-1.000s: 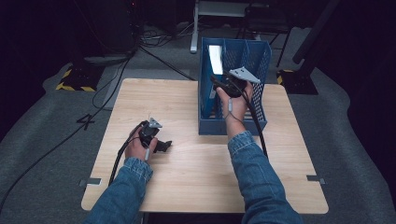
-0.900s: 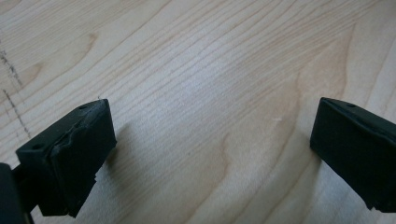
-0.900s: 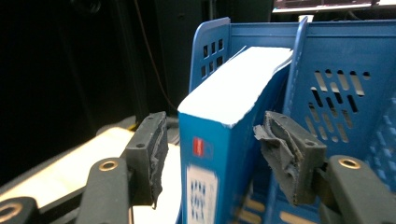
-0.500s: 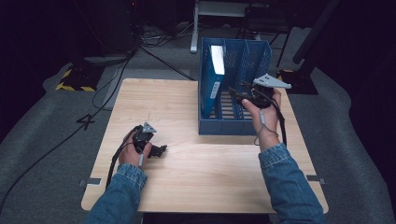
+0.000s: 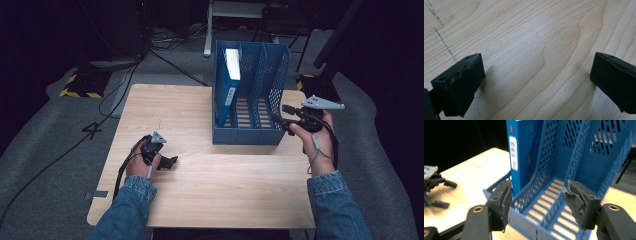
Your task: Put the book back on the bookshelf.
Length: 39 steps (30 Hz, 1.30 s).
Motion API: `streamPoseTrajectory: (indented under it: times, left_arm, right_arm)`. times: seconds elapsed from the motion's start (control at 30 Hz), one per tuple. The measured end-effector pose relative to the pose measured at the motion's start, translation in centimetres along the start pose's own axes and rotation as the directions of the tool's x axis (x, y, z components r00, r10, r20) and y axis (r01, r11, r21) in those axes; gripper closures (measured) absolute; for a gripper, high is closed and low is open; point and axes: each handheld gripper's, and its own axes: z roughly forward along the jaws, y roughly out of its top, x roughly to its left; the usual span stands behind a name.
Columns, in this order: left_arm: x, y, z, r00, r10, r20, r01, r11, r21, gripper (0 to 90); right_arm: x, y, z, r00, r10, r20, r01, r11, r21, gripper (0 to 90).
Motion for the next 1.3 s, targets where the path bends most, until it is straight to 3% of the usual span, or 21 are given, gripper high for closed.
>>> streamPoseTrajectory:
  times: [0.17, 0.3, 0.43, 0.53, 0.63, 0.7, 0.8, 1.0, 1.17, 1.3]
  left_arm:
    - [0.2, 0.1, 0.0, 1.0, 0.006, 0.005, -0.006, 1.0, 0.003, 0.1]
    - [0.2, 0.1, 0.1, 1.0, 0.002, 0.006, -0.002, 1.0, -0.002, 0.1]
    - [0.3, 0.2, 0.2, 1.0, 0.006, 0.003, -0.006, 1.0, -0.001, 0.1]
    - [0.3, 0.2, 0.2, 1.0, 0.006, 0.003, -0.006, 1.0, -0.001, 0.1]
    - [0.3, 0.2, 0.2, 1.0, 0.005, 0.003, -0.005, 1.0, -0.002, 0.1]
    - [0.4, 0.2, 0.2, 1.0, 0.006, 0.003, -0.006, 1.0, -0.001, 0.1]
    - [0.4, 0.2, 0.2, 1.0, 0.006, 0.003, -0.006, 1.0, -0.001, 0.1]
    - [0.4, 0.2, 0.2, 1.0, 0.005, 0.003, -0.005, 1.0, -0.001, 0.1]
    - [0.4, 0.3, 0.2, 1.0, 0.006, 0.005, -0.006, 1.0, 0.0, 0.1]
    - [0.4, 0.3, 0.2, 1.0, 0.006, 0.005, -0.006, 1.0, 0.0, 0.1]
  right_arm:
    - [-1.4, -2.0, -1.7, 0.9997, 0.024, 0.011, -0.024, 0.999, 0.038, 39.0]
    - [-2.2, -4.0, -2.6, 0.9989, 0.03, 0.037, -0.034, 0.993, 0.11, 38.2]
    - [-3.2, -7.0, -3.2, 0.9962, 0.068, 0.055, -0.073, 0.993, 0.096, 39.3]
    - [-3.9, -8.9, -2.5, 0.9957, 0.059, 0.071, -0.072, 0.979, 0.193, 39.3]
    - [-4.4, -10.1, -2.3, 0.994, 0.066, 0.087, -0.084, 0.972, 0.219, 39.2]
    - [-5.2, -11.7, -1.8, 0.9908, 0.078, 0.11, -0.105, 0.957, 0.27, 39.0]
    - [-5.5, -12.5, -1.5, 0.989, 0.092, 0.116, -0.122, 0.95, 0.287, 39.0]
    - [-6.2, -14.7, -0.4, 0.985, 0.1, 0.141, -0.144, 0.926, 0.35, 37.7]
    - [-6.3, -15.7, 0.1, 0.9874, 0.082, 0.135, -0.129, 0.915, 0.381, 36.0]
    - [-6.3, -16.4, 0.5, 0.9898, 0.058, 0.13, -0.105, 0.914, 0.391, 30.9]
